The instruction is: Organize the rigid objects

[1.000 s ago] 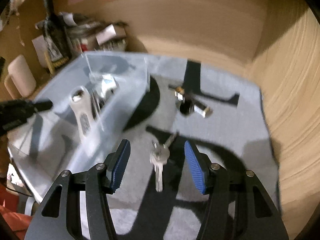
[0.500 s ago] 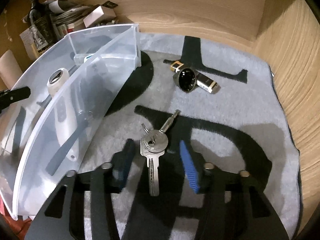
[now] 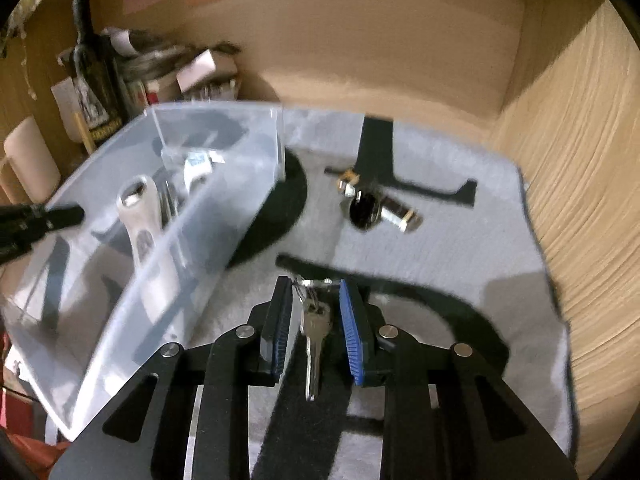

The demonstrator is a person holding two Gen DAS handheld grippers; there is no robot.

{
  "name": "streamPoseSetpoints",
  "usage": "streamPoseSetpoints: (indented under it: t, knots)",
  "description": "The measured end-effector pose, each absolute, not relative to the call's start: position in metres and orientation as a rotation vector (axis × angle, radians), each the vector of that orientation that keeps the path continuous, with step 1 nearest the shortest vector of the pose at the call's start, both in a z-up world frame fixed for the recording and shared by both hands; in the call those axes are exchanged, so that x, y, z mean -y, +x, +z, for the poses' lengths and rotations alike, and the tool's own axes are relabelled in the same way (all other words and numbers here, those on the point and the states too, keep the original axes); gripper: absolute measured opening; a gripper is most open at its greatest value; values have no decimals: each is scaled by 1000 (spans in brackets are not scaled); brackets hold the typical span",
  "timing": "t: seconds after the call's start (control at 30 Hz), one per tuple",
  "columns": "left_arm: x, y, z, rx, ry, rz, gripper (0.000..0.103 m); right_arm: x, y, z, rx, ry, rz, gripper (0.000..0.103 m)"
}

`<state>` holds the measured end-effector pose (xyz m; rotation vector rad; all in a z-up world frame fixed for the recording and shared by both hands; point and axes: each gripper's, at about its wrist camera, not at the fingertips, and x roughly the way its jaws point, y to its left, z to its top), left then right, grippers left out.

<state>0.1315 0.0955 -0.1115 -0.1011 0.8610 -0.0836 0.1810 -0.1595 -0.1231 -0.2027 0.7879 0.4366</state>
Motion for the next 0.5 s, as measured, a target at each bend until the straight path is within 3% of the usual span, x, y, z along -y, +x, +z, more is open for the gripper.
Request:
streamPoseSetpoints:
  t: [0.03, 0.27, 0.37, 0.5]
  knots:
    - [-95, 131, -111, -861, -101, -83, 11, 160, 180, -117, -772, -204, 440, 0]
    - [-96, 132, -112, -861, -104, -85, 11, 155, 176, -79, -684, -194, 474, 1]
    - [-96, 132, -112, -860, -103, -85, 11, 152, 178, -84, -704, -208, 469, 10]
    - [-97, 132, -111, -856, -109, -86, 11, 150, 186, -118, -820, -238, 462, 45]
